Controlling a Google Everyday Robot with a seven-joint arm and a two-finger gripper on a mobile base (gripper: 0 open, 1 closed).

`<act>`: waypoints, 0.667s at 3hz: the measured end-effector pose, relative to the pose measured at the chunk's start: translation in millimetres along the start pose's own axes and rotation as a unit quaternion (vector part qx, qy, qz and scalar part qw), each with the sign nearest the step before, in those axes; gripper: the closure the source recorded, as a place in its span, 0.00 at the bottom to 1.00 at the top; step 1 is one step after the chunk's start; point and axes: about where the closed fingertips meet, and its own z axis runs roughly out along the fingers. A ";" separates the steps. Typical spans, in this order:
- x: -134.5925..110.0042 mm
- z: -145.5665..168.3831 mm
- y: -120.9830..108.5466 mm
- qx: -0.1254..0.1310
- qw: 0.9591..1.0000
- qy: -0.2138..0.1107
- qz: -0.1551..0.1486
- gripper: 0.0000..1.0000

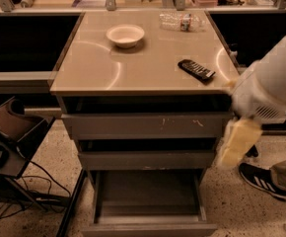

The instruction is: Close bottom drawer

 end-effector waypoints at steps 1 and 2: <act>-11.9 93.6 39.7 -0.051 0.998 -0.043 -0.005 0.00; -13.1 183.8 93.9 -0.102 0.991 -0.081 -0.010 0.00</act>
Offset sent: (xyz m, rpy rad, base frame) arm -0.1191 0.1151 -0.3655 0.2778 0.3317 0.1602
